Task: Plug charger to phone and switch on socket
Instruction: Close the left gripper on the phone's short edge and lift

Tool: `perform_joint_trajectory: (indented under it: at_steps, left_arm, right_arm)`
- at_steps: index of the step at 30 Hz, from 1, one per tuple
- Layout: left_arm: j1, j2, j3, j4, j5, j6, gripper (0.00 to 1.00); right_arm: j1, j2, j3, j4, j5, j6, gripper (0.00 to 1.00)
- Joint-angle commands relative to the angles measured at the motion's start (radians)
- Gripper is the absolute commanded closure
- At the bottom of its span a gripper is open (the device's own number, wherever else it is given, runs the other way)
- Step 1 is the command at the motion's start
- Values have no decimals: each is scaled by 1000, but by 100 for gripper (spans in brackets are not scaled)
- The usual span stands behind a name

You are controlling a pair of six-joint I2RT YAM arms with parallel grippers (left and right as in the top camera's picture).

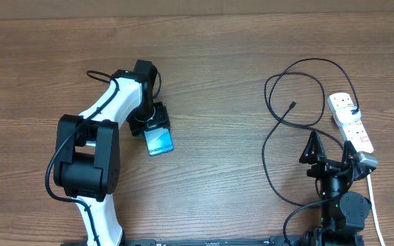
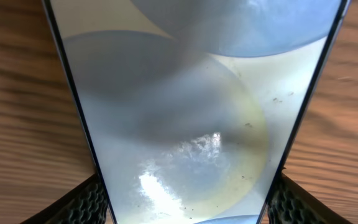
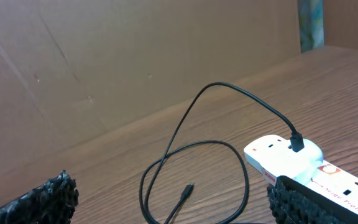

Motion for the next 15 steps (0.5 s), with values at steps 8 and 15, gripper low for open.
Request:
perform_joint_trajectory:
  at_steps: [8,15]
  left_arm:
    - [-13,76,-14,6,189,-50,48]
    - [-13,76,95,-136,189,-18,47]
  right_arm:
    - [2,-2,-10,7,-6,-8,0]
    - [2,-2,-10,7,-6,-8,0]
